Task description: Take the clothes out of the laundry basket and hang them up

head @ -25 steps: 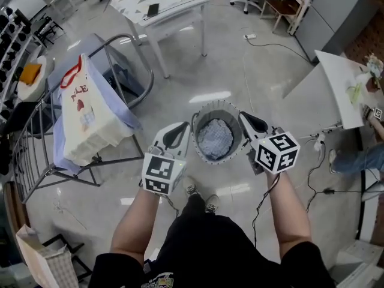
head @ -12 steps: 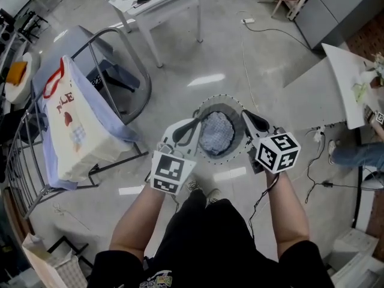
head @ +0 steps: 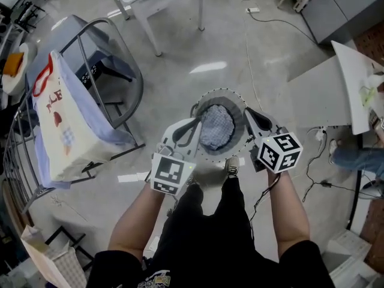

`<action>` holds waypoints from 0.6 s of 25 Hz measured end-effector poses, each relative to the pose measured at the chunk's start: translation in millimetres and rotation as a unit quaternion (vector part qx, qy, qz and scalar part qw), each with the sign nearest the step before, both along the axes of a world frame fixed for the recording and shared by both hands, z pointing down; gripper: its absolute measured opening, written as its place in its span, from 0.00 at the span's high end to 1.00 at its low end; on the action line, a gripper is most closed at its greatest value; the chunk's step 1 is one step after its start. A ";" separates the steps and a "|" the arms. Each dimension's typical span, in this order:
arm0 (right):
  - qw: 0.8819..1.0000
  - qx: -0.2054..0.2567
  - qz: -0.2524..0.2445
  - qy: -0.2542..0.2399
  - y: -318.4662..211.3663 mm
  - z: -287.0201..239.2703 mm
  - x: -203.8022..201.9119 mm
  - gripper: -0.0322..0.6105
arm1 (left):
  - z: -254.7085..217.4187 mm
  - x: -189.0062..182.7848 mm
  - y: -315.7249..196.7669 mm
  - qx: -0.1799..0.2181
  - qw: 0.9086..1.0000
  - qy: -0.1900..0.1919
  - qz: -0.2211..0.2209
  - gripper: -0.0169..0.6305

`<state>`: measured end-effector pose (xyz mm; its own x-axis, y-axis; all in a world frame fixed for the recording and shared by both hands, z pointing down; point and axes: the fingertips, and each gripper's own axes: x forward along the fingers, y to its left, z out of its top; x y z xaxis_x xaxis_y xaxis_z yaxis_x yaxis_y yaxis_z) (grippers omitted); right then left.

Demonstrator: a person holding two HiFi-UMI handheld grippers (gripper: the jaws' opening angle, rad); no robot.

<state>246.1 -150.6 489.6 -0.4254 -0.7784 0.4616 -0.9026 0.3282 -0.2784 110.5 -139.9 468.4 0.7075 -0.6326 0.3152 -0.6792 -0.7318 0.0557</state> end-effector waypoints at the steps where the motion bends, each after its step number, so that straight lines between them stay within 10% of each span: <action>1: 1.000 -0.002 -0.006 -0.002 -3.0 4.8 2.0 0.94 | 2.3 1.3 -1.5 -0.001 1.000 0.000 -0.008 0.96; 15: 0.994 -0.045 -0.098 -0.029 -37.4 102.8 39.4 0.87 | 78.7 36.1 -11.1 -0.023 0.990 -0.018 -0.138 0.96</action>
<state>285.5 -188.0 592.4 -0.5923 -0.6346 0.4964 -0.8057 0.4676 -0.3636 146.5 -151.0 547.1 0.4978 -0.7845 0.3697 -0.8548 -0.5159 0.0562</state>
